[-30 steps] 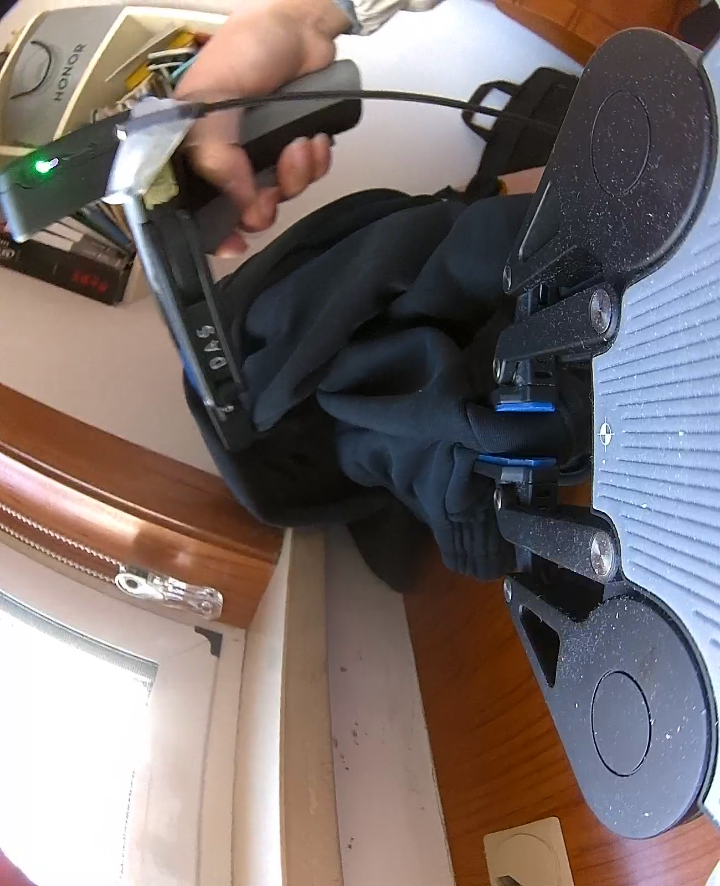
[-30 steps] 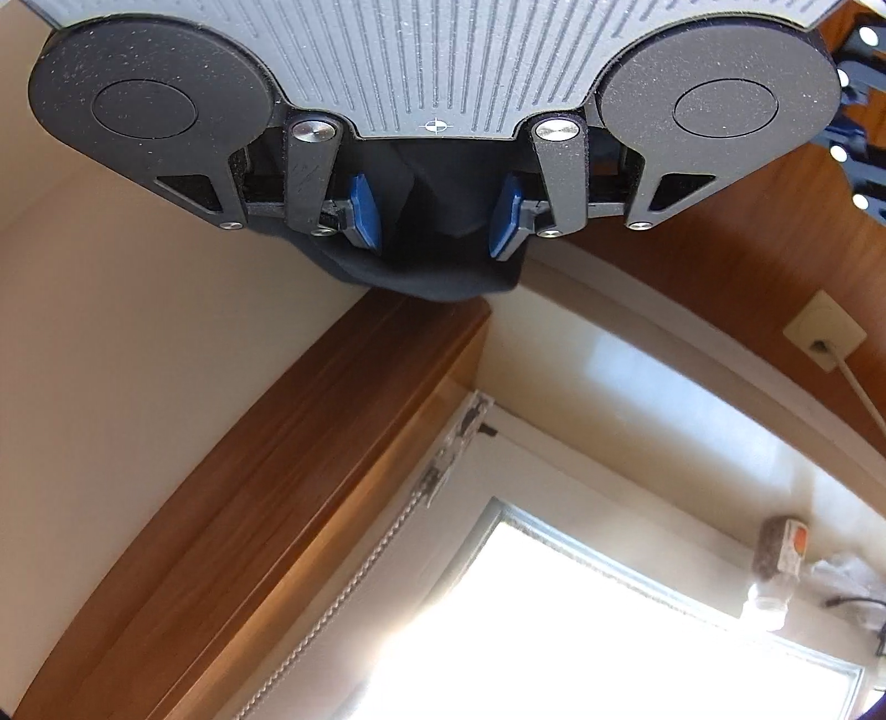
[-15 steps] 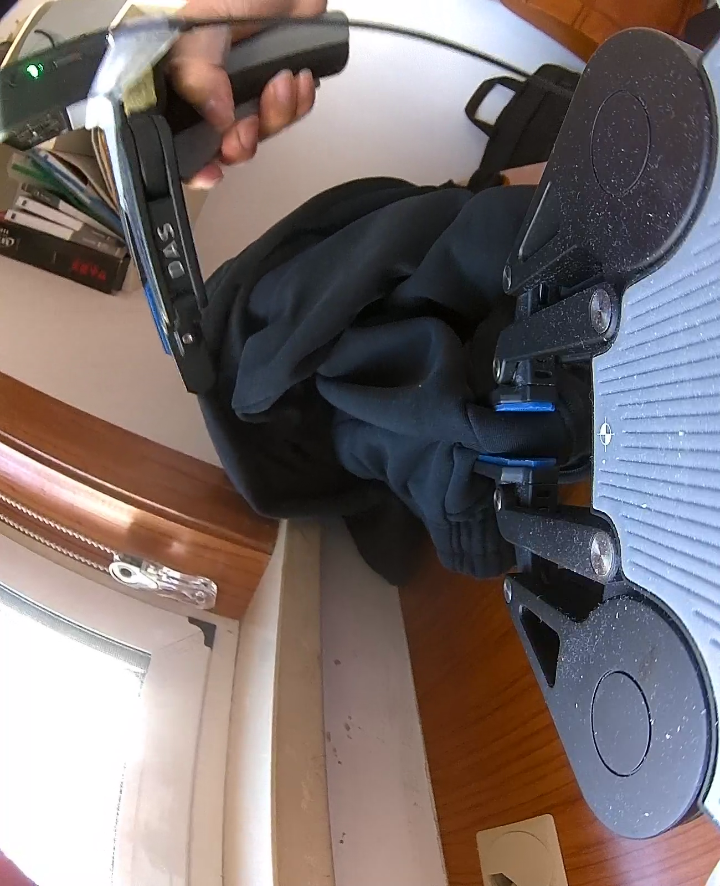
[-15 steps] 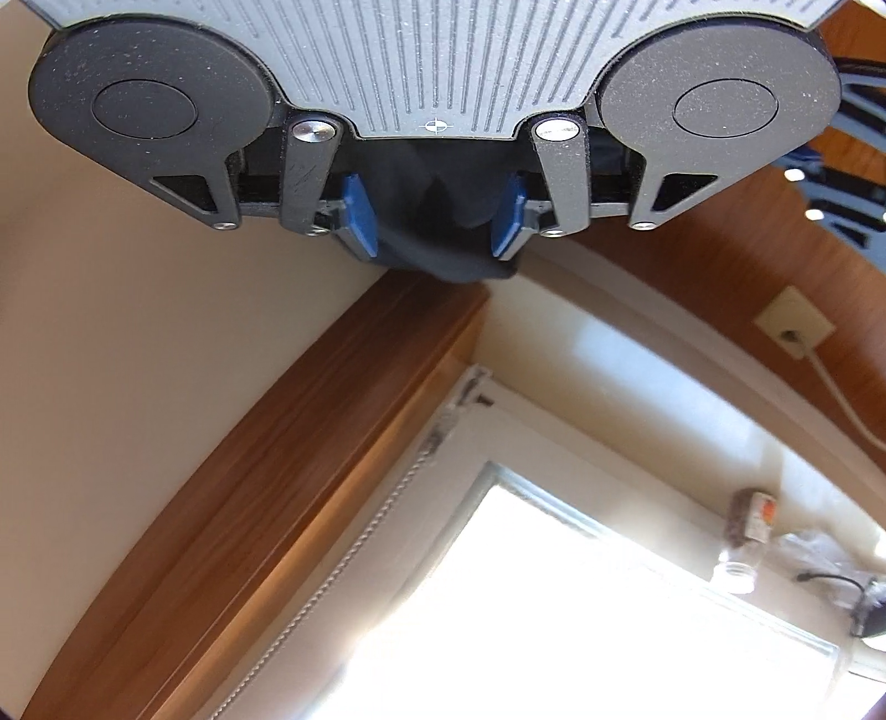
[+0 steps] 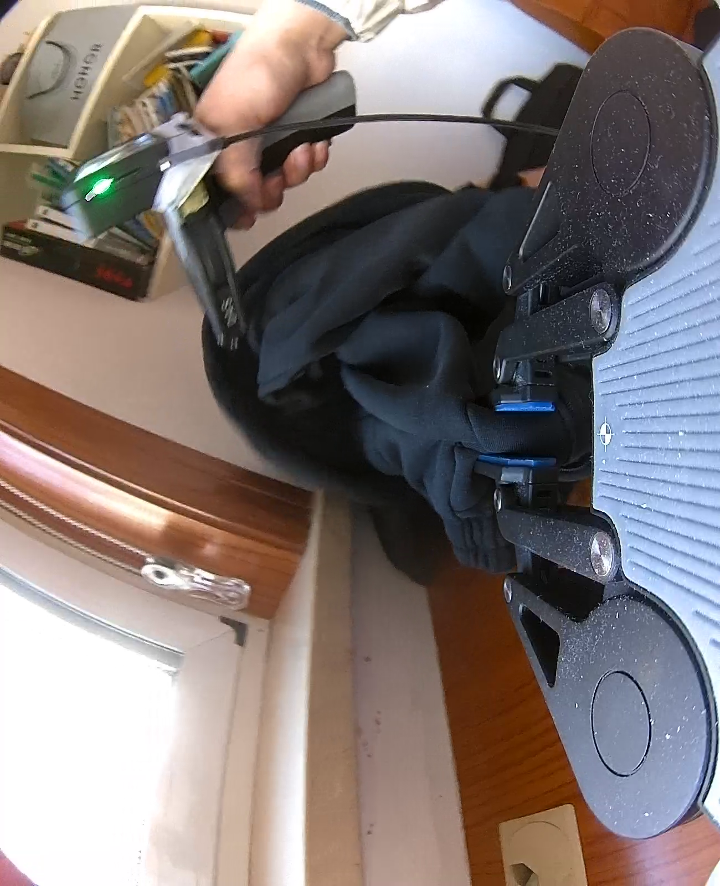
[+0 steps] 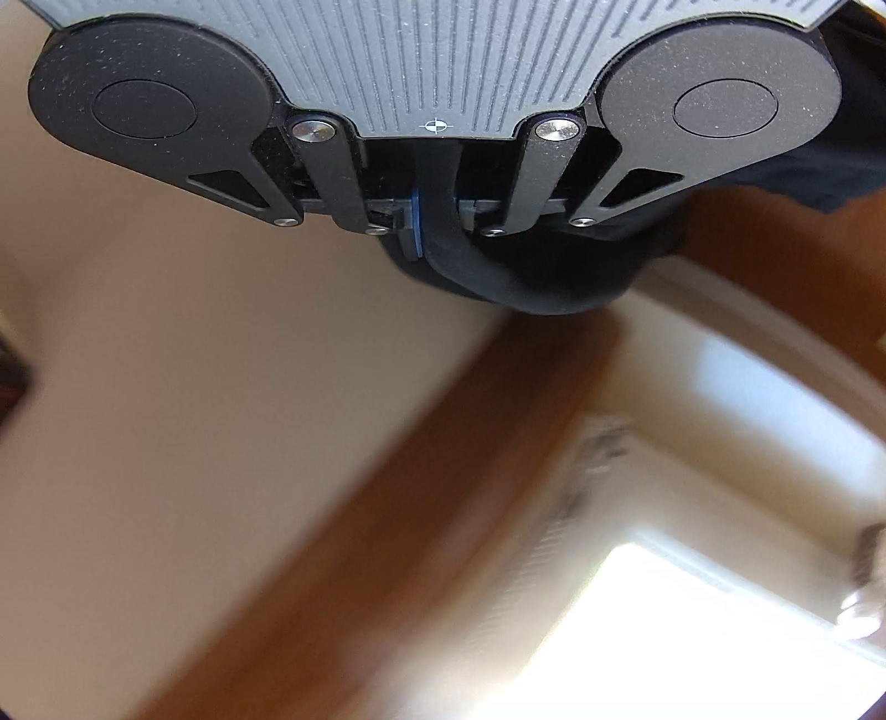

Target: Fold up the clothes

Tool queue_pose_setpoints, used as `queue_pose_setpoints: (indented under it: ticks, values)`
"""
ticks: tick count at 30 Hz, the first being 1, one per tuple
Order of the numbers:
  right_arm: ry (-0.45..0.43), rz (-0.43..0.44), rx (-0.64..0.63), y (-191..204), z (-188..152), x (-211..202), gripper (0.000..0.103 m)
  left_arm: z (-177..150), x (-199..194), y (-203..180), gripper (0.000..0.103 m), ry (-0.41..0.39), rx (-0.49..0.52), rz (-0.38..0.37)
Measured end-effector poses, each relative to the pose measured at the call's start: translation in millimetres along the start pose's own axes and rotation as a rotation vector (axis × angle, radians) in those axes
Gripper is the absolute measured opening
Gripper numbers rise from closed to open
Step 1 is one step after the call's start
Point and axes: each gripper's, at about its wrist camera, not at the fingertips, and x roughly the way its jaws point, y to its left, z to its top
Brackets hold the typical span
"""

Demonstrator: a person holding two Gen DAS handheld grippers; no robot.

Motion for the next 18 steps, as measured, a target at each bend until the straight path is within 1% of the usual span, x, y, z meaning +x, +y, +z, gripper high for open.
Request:
queue_pose_setpoints:
  ticks: [2, 6, 8, 11, 12, 13, 15, 17, 18]
  values:
    - [-0.018, -0.057, 0.035, -30, -4, -15, 0.008, 9, -4, -3, 0.015, -0.014, -0.012, -0.009]
    - [-0.051, -0.180, 0.126, -93, -22, -49, 0.008, 40, -14, -19, 0.015, -0.053, 0.023, -0.013]
    - [-0.065, -0.243, 0.182, -126, -34, -67, 0.008, 59, -26, -29, 0.015, -0.087, 0.049, -0.010]
    - [-0.087, -0.291, 0.272, -171, -55, -97, 0.008, 88, -50, -38, 0.015, -0.151, 0.071, -0.004]
    - [-0.089, -0.298, 0.292, -184, -64, -103, 0.008, 94, -57, -39, 0.015, -0.163, 0.076, 0.000]
    - [-0.074, -0.289, 0.304, -193, -74, -106, 0.008, 100, -64, -40, 0.015, -0.170, 0.081, 0.004]
    - [-0.017, -0.245, 0.315, -207, -92, -104, 0.008, 108, -73, -41, 0.015, -0.170, 0.101, 0.020]
    - [0.044, -0.209, 0.296, -206, -109, -91, 0.009, 105, -72, -41, 0.015, -0.135, 0.133, 0.050]
    - [0.081, -0.188, 0.284, -201, -117, -82, 0.010, 99, -67, -38, 0.016, -0.102, 0.134, 0.053]
